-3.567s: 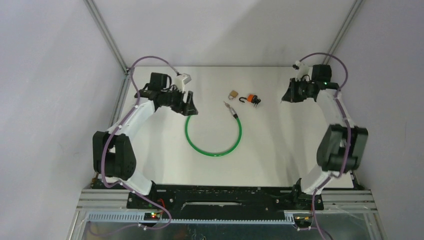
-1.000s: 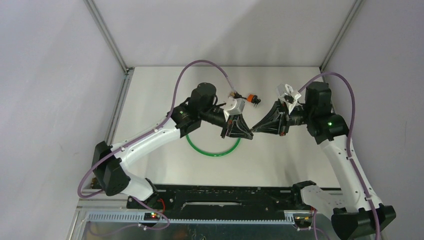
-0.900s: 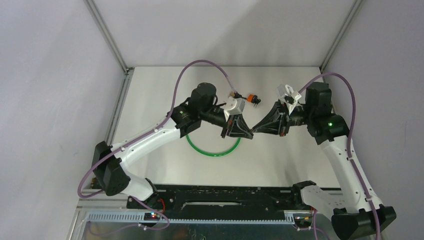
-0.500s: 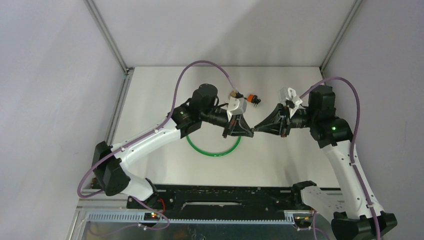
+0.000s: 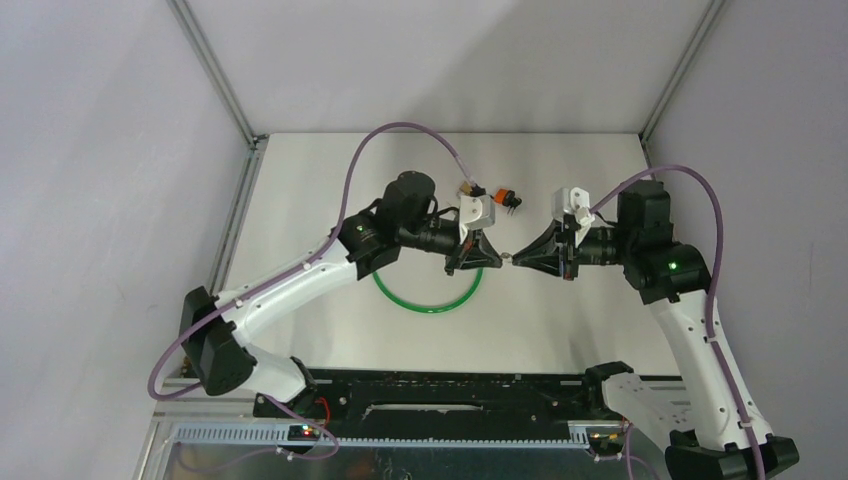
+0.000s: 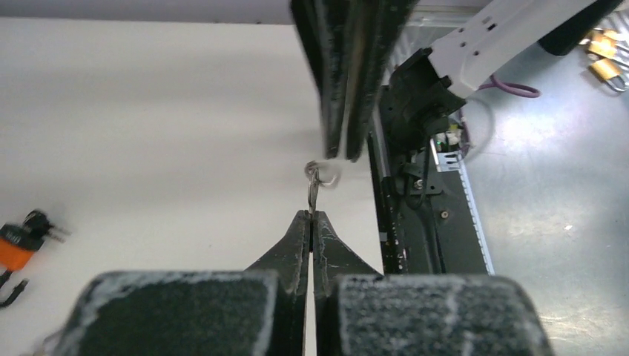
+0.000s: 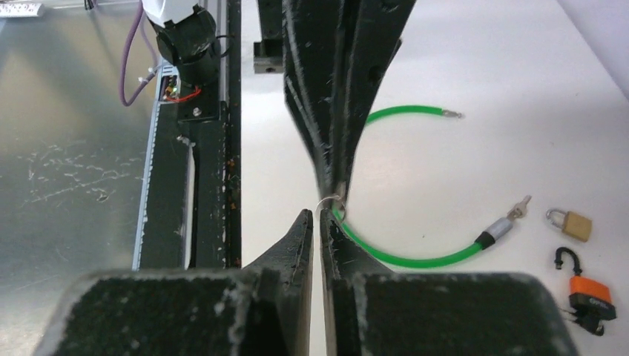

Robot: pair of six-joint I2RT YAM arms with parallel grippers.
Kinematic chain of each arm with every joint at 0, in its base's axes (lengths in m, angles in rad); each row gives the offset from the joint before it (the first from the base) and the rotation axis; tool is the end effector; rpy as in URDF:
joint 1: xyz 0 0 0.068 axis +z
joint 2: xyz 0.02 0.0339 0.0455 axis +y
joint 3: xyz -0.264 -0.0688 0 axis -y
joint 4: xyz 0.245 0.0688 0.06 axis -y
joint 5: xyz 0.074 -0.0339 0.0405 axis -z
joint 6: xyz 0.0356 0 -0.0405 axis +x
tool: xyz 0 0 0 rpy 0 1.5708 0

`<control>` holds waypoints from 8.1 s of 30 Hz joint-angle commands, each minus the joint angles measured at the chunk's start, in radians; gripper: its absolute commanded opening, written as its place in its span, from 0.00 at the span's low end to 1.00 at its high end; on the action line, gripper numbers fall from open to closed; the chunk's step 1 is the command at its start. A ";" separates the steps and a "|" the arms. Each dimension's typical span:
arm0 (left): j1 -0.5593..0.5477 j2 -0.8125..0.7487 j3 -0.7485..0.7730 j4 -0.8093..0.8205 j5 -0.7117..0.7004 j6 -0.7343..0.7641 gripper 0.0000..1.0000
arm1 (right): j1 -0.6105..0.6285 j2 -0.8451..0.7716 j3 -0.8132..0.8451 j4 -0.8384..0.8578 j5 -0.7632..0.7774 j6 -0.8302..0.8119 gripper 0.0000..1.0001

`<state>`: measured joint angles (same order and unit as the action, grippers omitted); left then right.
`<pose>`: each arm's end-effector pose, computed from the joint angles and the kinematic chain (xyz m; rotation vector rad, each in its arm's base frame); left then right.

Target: Unlock with the key

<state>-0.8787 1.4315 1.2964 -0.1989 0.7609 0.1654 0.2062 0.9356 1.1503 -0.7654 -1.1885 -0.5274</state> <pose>0.1907 -0.2686 0.3687 1.4272 1.3882 -1.1934 0.1541 0.0660 0.3912 -1.2566 1.4092 1.0201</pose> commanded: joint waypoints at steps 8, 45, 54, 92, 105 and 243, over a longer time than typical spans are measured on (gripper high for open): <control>-0.017 -0.056 0.067 -0.087 -0.109 0.075 0.00 | 0.069 -0.038 -0.032 -0.063 0.105 -0.034 0.19; -0.154 -0.016 0.126 -0.271 -0.354 0.304 0.00 | 0.154 0.079 -0.035 0.059 0.132 0.093 0.24; -0.154 -0.011 0.133 -0.272 -0.356 0.303 0.00 | 0.159 0.081 -0.035 0.034 0.137 0.067 0.01; -0.154 -0.009 0.121 -0.278 -0.365 0.310 0.00 | 0.161 0.081 -0.033 0.061 0.161 0.091 0.22; -0.154 -0.015 0.117 -0.273 -0.375 0.310 0.00 | 0.167 0.086 -0.034 0.026 0.169 0.065 0.12; 0.334 1.093 0.876 -0.296 -0.343 -0.795 0.70 | -0.441 -0.079 -0.270 0.031 0.075 0.084 0.00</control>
<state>-0.4980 2.5973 2.2566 -0.4435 0.4221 -0.6575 -0.2241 0.8803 0.8787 -0.7326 -1.0801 -0.4412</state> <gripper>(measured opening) 0.701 0.007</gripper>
